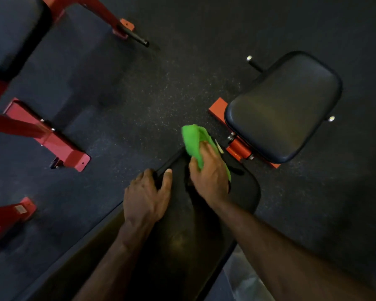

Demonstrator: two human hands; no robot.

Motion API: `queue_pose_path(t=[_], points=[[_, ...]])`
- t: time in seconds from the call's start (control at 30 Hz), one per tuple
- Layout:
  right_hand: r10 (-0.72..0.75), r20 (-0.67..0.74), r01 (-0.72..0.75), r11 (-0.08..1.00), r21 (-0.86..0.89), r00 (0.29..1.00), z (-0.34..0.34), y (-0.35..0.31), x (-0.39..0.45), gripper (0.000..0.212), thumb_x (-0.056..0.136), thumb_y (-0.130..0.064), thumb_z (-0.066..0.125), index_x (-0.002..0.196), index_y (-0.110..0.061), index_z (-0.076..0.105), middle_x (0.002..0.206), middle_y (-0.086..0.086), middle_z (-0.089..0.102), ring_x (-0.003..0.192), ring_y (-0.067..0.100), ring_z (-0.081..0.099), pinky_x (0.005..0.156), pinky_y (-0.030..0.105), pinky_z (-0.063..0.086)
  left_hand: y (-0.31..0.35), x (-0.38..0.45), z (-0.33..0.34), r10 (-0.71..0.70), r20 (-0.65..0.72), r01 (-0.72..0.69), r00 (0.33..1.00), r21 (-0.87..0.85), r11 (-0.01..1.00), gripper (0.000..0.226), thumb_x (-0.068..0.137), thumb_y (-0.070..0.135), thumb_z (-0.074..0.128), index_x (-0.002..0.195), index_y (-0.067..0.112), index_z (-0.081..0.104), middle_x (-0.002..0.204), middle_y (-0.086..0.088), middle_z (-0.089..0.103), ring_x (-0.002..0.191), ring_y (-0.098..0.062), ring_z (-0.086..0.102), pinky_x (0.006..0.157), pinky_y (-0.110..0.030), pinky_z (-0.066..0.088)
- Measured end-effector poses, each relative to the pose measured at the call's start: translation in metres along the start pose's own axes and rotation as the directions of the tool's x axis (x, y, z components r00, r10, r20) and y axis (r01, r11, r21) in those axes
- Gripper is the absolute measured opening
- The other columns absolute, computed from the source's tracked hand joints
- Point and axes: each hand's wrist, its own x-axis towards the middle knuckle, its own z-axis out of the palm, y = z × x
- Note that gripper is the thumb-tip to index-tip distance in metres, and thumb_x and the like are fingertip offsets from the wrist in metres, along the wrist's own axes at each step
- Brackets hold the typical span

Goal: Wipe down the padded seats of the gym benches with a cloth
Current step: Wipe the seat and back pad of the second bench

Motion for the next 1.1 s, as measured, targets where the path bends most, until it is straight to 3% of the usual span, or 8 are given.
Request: queue_pose_path(t=[0.17, 0.27, 0.33, 0.5, 0.67, 0.83, 0.97, 1.1], points=[[-0.525, 0.295, 0.53, 0.845, 0.071, 0.798, -0.028, 0.036, 0.014, 0.063, 0.091, -0.031, 0.062, 0.152, -0.019, 0.05, 0.16, 0.003, 0.045, 0.148, 0.017, 0.041, 0.124, 0.034, 0.029, 0.035, 0.021, 0.014, 0.02, -0.035, -0.02, 0.999, 0.006, 1.0, 0.073, 0.09, 0.077, 0.025, 0.116, 0.018, 0.059, 0.113, -0.007, 0.065, 0.103, -0.025, 0.062, 0.096, -0.047, 0.051], [-0.102, 0.212, 0.103, 0.995, 0.006, 0.972, -0.032, 0.064, 0.059, 0.048, 0.097, -0.03, 0.058, 0.142, -0.014, 0.057, 0.146, 0.009, 0.058, 0.138, 0.027, 0.052, 0.115, 0.036, 0.041, 0.043, 0.033, 0.022, 0.003, 0.049, -0.005, 0.999, 0.049, 0.999, 0.076, 0.092, 0.079, 0.024, 0.126, 0.019, 0.056, 0.122, -0.007, 0.063, 0.108, -0.024, 0.06, 0.1, -0.05, 0.051], [0.07, 0.124, -0.067, 0.997, -0.029, 0.99, -0.024, 0.055, 0.05, 0.042, 0.098, -0.031, 0.057, 0.136, -0.013, 0.06, 0.139, 0.01, 0.061, 0.132, 0.029, 0.056, 0.109, 0.037, 0.045, 0.046, 0.037, 0.027, 0.007, 0.062, -0.011, 0.998, 0.063, 0.998, 0.072, 0.096, 0.074, 0.03, 0.135, 0.017, 0.052, 0.131, -0.009, 0.059, 0.117, -0.025, 0.057, 0.106, -0.049, 0.047], [-0.415, 0.274, 0.407, 0.909, 0.09, 0.867, -0.039, 0.071, 0.022, 0.06, 0.092, -0.023, 0.064, 0.151, -0.016, 0.052, 0.158, 0.002, 0.048, 0.149, 0.014, 0.04, 0.123, 0.032, 0.03, 0.061, 0.04, 0.043, 0.078, 0.003, -0.078, 0.997, 0.107, 0.991, 0.078, 0.097, 0.07, 0.034, 0.148, 0.012, 0.042, 0.151, -0.014, 0.047, 0.138, -0.031, 0.044, 0.119, -0.049, 0.031], [0.103, 0.112, -0.105, 0.994, 0.01, 0.988, -0.041, 0.081, 0.037, 0.05, 0.096, -0.039, 0.053, 0.139, -0.013, 0.058, 0.144, 0.008, 0.058, 0.136, 0.027, 0.053, 0.11, 0.036, 0.044, 0.06, 0.036, 0.05, 0.197, 0.036, -0.2, 0.98, 0.161, 0.966, 0.084, 0.099, 0.072, 0.026, 0.164, 0.021, 0.013, 0.171, -0.006, 0.016, 0.157, -0.024, 0.014, 0.128, -0.046, 0.012], [-0.309, 0.255, 0.325, 0.945, -0.022, 0.916, -0.063, 0.099, -0.012, 0.065, 0.09, -0.035, 0.056, 0.153, -0.023, 0.047, 0.16, -0.003, 0.044, 0.148, 0.012, 0.04, 0.119, 0.038, 0.032, 0.051, 0.031, 0.063, 0.304, 0.021, -0.297, 0.952, 0.296, 0.908, 0.094, 0.092, 0.079, 0.017, 0.165, 0.021, 0.008, 0.172, -0.005, 0.009, 0.158, -0.023, 0.009, 0.127, -0.047, 0.006], [0.128, 0.111, -0.13, 0.992, 0.006, 0.985, -0.062, 0.116, -0.002, 0.059, 0.096, -0.043, 0.049, 0.15, -0.019, 0.05, 0.157, 0.002, 0.048, 0.142, 0.019, 0.047, 0.112, 0.049, 0.045, 0.047, 0.029, 0.063, 0.359, 0.088, -0.366, 0.929, 0.356, 0.86, 0.092, 0.093, 0.079, 0.013, 0.165, 0.023, 0.001, 0.172, -0.007, -0.002, 0.159, -0.026, 0.001, 0.125, -0.045, -0.001], [-0.021, 0.157, 0.035, 0.996, -0.083, 0.987, -0.062, 0.096, -0.047, 0.064, 0.091, -0.043, 0.048, 0.154, -0.032, 0.045, 0.163, -0.008, 0.038, 0.149, 0.015, 0.037, 0.119, 0.056, 0.027, 0.047, 0.029, 0.064, 0.363, 0.083, -0.364, 0.928, 0.41, 0.837, 0.093, 0.093, 0.078, 0.014, 0.165, 0.021, 0.002, 0.172, -0.009, -0.001, 0.159, -0.028, 0.003, 0.126, -0.048, 0.003]])
